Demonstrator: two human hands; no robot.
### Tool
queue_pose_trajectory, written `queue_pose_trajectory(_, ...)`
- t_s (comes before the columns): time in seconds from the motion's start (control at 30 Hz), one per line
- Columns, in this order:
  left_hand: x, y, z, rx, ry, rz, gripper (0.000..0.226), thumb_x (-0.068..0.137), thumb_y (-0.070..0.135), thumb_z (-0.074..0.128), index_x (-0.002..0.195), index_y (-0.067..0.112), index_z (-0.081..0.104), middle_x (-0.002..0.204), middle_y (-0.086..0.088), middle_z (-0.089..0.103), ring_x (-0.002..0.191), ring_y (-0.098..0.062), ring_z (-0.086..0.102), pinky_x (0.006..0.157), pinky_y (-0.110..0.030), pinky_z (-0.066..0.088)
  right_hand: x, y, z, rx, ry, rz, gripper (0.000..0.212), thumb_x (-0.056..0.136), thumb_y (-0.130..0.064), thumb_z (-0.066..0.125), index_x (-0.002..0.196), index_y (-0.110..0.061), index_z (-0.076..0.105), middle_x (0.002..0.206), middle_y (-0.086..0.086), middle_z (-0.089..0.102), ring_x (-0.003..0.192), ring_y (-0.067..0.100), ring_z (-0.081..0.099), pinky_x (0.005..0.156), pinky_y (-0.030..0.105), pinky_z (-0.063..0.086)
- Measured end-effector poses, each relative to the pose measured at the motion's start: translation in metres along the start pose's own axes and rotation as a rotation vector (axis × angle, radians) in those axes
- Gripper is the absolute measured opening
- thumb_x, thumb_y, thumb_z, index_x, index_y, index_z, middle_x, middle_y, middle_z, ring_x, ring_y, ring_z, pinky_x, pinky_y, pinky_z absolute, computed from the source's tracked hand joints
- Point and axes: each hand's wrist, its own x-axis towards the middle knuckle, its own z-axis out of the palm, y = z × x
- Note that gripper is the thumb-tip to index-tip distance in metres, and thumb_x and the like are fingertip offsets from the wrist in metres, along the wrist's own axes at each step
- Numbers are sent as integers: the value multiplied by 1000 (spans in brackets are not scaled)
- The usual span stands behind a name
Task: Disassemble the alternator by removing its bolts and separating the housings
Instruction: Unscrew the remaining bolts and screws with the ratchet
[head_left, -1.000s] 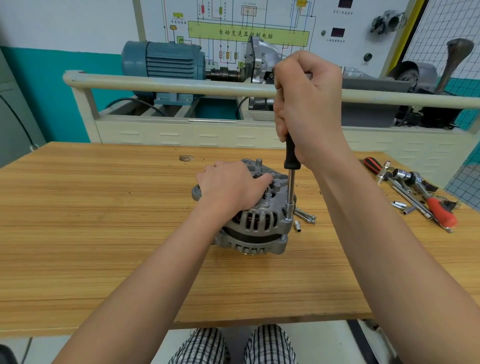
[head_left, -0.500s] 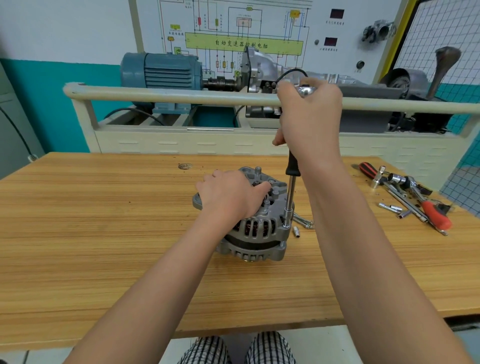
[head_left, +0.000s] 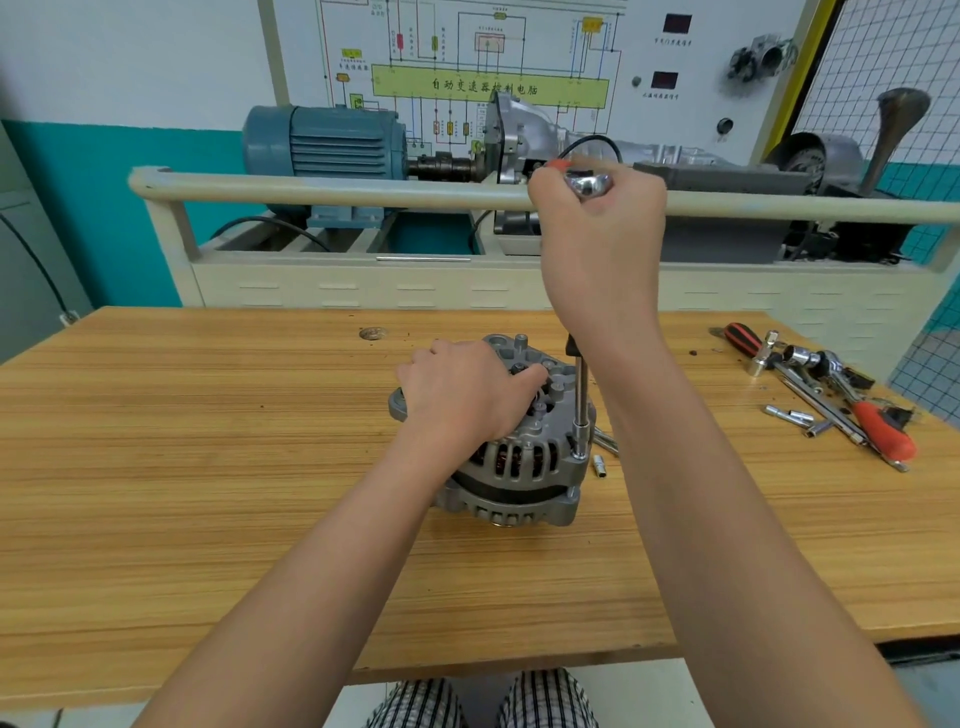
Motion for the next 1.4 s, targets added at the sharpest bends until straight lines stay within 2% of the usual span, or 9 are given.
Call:
queue_pose_trajectory(0.23,2,-2,1,-10,12,41,65,84,73,35,58,14,39,95,-16,64,86,-34,52,76,-43,41,1,1,-3,111,-32,24,36,87,-4,56,58,-12,37,37,-15,22,38,8,16,40,18,20)
queue_pose_trajectory(0.37,5,-3,-1,-36,23,90,61,84,69,38,57,14,42,82,-12,60,81,-33,52,68,-39,39,2,0,-5,153,-66,72,25,87,-3,56,64,1,48,41,-10,24,40,11,17,39,19,19)
queue_pose_trajectory(0.57,12,-9,2,8,36,230,62,84,69,34,70,9,44,94,-12,55,91,-34,50,79,-43,39,6,6,-19,329,-86,254,45,89,-6,56,48,-22,45,42,-5,26,35,11,18,38,18,18)
queue_pose_trajectory(0.77,20,-13,0,-60,-14,267,66,82,72,36,59,11,50,63,-4,53,62,-23,50,55,-30,31,5,3,-6,351,-363,213,22,94,-10,53,81,-8,72,38,-9,29,30,8,21,35,15,20)
queue_pose_trajectory(0.83,22,-13,-2,-49,-50,286,72,73,76,30,70,10,59,67,-3,57,64,-23,52,55,-31,33,10,5,-6,406,-413,292,27,95,-13,52,109,8,62,38,-9,28,30,7,21,36,14,20)
queue_pose_trajectory(1.03,31,-11,-12,-153,-218,376,73,49,79,25,70,15,53,68,-2,59,66,-26,55,59,-34,40,19,19,-12,675,-443,434,40,97,-14,44,126,14,48,37,-9,23,30,5,17,34,13,19)
queue_pose_trajectory(1.13,35,-12,-15,-157,-283,412,64,55,77,32,73,19,52,73,0,59,68,-21,54,58,-33,37,21,26,-13,765,-418,463,33,96,-15,41,121,-2,58,37,-9,22,30,4,17,32,13,19)
queue_pose_trajectory(1.23,39,-14,-15,-159,-320,437,55,70,70,45,86,20,59,85,-4,65,81,-24,59,75,-38,49,20,25,-10,775,-425,463,32,96,-15,41,121,-4,58,36,-9,22,29,4,17,33,12,19)
queue_pose_trajectory(1.4,32,-15,-25,-305,-347,565,76,73,72,58,100,2,64,96,-17,68,91,-27,61,85,-44,49,15,8,7,573,-545,326,27,97,-12,46,91,-8,72,37,-7,26,29,7,20,36,14,21)
